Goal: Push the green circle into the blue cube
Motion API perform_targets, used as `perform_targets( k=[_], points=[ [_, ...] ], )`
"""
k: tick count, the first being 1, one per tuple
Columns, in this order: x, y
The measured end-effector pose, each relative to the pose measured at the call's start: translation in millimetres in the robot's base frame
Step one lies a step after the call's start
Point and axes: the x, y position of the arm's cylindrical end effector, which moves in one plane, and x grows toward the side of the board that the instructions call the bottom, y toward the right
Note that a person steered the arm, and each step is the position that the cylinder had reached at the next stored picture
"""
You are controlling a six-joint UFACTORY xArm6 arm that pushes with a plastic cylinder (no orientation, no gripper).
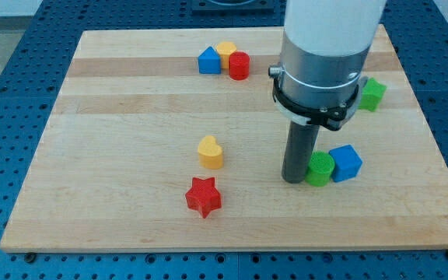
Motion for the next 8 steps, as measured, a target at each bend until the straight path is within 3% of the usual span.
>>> perform_targets(
  k=[2,3,4,5,7,8],
  points=[
    [9.3,19.2],
    [44.0,59.1],
    [44.6,50.1],
    [44.7,3.7],
    [89.0,-115.0],
    [89.3,-130.4]
  ],
)
